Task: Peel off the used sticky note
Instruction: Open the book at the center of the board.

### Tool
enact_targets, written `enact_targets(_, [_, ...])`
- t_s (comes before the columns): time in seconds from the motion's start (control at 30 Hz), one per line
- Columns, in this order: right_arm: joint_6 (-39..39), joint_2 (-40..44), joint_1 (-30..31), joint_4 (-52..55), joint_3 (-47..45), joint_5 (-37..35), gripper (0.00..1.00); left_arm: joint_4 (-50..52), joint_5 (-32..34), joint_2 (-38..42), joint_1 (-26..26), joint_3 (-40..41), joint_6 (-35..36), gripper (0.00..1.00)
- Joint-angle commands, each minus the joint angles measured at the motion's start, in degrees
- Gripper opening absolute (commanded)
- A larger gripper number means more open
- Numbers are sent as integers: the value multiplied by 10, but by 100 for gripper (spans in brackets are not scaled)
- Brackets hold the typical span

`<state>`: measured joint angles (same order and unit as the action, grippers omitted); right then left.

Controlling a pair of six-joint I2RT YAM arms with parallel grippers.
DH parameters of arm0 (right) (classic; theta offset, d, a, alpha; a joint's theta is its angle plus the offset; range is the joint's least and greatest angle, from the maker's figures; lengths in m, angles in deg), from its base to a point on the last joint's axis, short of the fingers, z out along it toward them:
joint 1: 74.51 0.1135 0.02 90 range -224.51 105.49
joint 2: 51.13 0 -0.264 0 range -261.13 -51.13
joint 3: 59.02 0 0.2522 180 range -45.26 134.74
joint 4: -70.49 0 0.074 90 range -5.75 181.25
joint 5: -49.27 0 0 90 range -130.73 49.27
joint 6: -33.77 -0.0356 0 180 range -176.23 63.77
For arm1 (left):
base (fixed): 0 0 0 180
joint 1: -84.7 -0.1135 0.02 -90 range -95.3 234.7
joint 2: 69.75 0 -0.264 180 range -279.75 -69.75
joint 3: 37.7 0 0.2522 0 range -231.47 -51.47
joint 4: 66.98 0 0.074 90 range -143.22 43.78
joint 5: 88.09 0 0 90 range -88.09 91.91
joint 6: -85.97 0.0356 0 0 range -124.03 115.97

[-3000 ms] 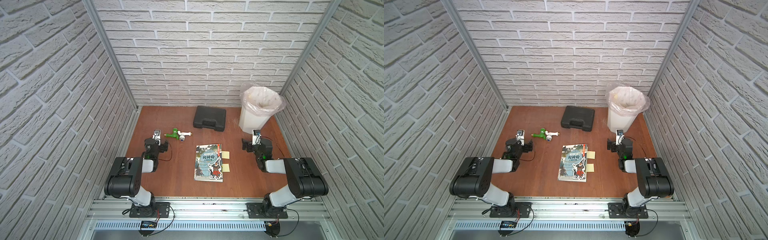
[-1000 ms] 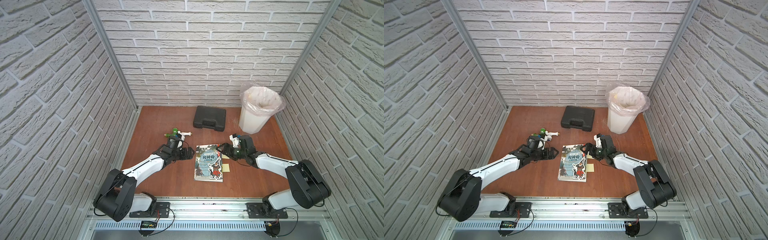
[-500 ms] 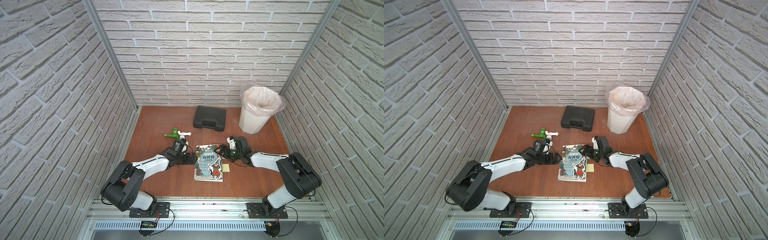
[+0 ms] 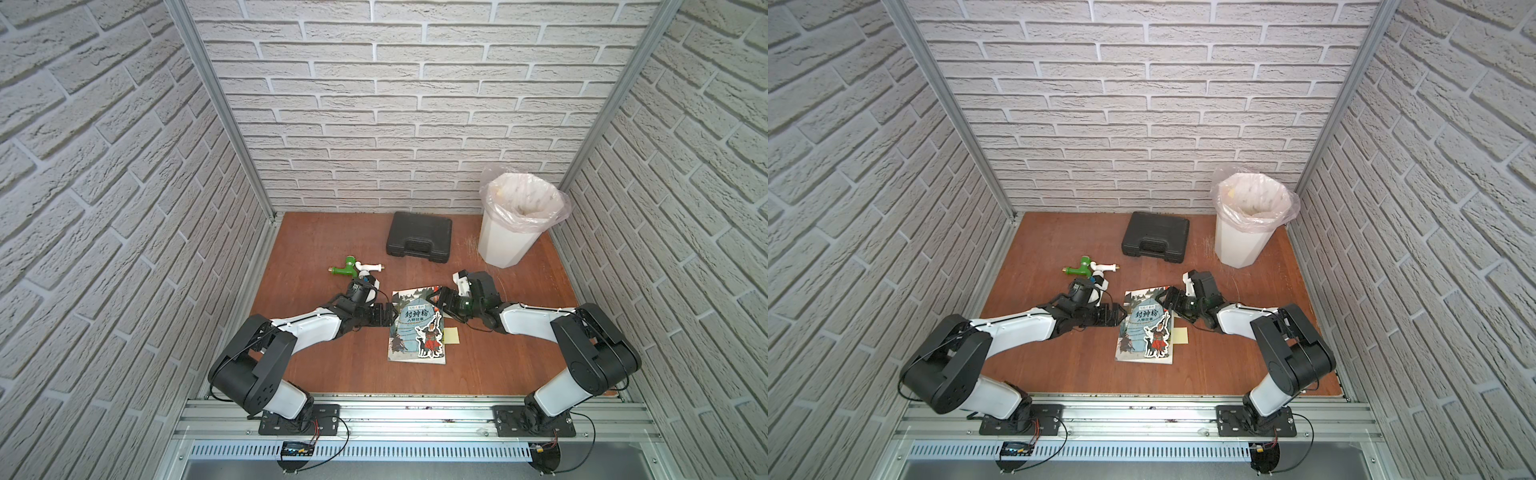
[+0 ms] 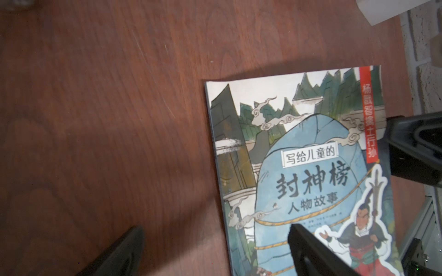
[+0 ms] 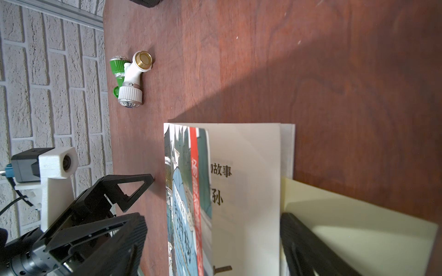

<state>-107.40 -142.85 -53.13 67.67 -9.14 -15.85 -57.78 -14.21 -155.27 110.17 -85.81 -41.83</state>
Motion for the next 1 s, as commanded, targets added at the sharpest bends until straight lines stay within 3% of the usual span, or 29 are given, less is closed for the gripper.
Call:
enact_targets(0.0, [-13, 11, 8, -29, 12, 15, 91, 10, 5, -19, 5, 4, -9, 98])
enact_targets(0.97, [-97, 37, 42, -84, 24, 80, 88, 20, -25, 16, -18, 4, -2, 98])
